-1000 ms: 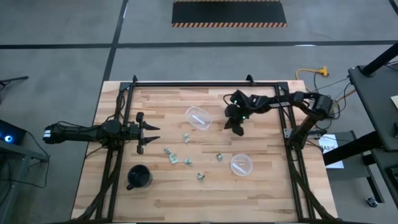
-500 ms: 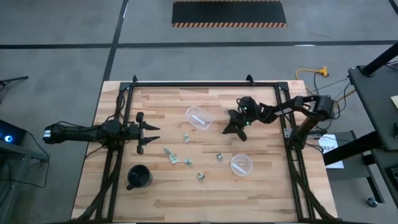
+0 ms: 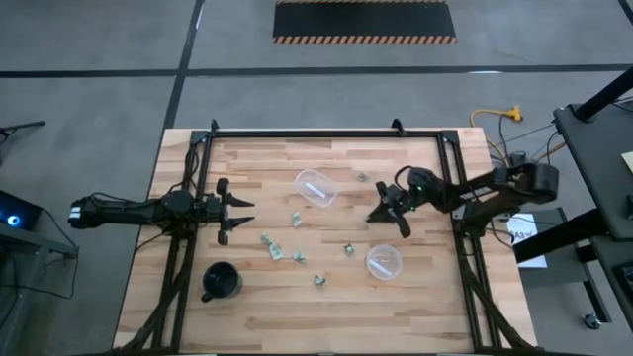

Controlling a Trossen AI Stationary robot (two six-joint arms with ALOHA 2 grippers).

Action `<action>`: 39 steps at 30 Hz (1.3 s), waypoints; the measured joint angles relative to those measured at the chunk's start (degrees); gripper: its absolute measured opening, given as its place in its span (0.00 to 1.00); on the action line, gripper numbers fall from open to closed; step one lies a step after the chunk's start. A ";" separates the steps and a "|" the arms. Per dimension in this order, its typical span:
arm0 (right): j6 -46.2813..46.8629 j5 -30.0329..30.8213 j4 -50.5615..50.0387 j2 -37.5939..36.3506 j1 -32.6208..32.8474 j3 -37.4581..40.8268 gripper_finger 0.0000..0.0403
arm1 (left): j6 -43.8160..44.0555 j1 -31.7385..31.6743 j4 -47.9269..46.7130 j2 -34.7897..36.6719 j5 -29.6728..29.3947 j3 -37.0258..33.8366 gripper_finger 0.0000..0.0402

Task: Pick and place Stevia / Truvia into bins
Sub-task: Put the stevia packet into the round transparent container

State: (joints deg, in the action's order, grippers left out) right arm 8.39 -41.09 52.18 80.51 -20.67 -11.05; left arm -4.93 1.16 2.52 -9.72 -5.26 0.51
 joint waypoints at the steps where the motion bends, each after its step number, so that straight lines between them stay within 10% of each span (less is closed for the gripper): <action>1: 0.28 1.19 0.11 -1.28 0.77 0.99 0.02 | 0.01 0.01 -0.01 0.01 0.00 0.00 0.39; 23: -1.76 31.74 8.90 -10.21 31.88 9.71 0.02 | 0.02 0.01 -0.01 0.01 0.00 0.00 0.39; 39: -4.56 32.06 9.43 -10.28 37.05 9.71 0.03 | 0.00 0.01 -0.02 0.01 0.00 0.00 0.39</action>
State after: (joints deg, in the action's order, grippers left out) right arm 3.84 -9.02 61.61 70.24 16.38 -1.34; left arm -4.93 1.17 2.50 -9.72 -5.26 0.51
